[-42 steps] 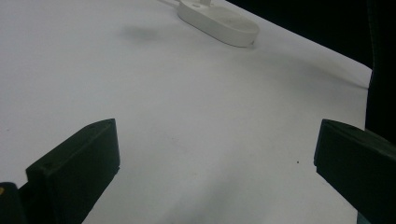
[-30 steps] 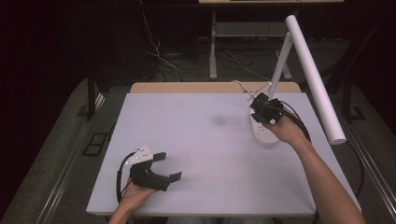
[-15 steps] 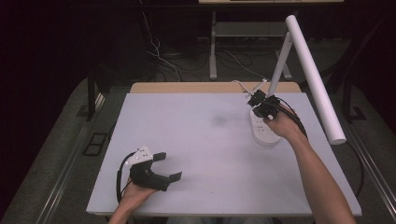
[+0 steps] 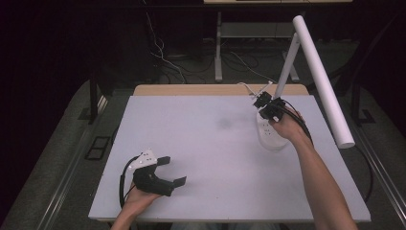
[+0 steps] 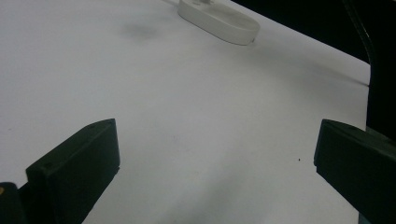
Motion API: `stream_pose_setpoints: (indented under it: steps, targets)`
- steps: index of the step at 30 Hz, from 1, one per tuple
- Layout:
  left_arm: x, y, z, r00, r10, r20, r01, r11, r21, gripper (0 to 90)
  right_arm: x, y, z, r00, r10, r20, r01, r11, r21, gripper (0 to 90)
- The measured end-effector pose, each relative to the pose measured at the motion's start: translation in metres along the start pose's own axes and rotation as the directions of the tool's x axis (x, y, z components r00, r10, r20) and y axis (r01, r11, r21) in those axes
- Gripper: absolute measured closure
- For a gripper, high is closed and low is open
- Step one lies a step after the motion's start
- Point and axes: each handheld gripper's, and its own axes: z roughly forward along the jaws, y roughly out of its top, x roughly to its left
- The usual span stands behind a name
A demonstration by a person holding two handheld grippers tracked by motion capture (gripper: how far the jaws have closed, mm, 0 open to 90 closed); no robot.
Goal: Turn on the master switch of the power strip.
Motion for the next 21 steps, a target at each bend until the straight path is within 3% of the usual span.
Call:
stream_pose_setpoints:
  steps: [21]
  targets:
    - [0.001,0.000,0.000,1.0000,0.004,0.002,-0.004,1.0000,0.004,0.0,-0.001,0.002,0.032,0.9997,0.026,-0.002,-0.026,0.999,0.032,89.5]
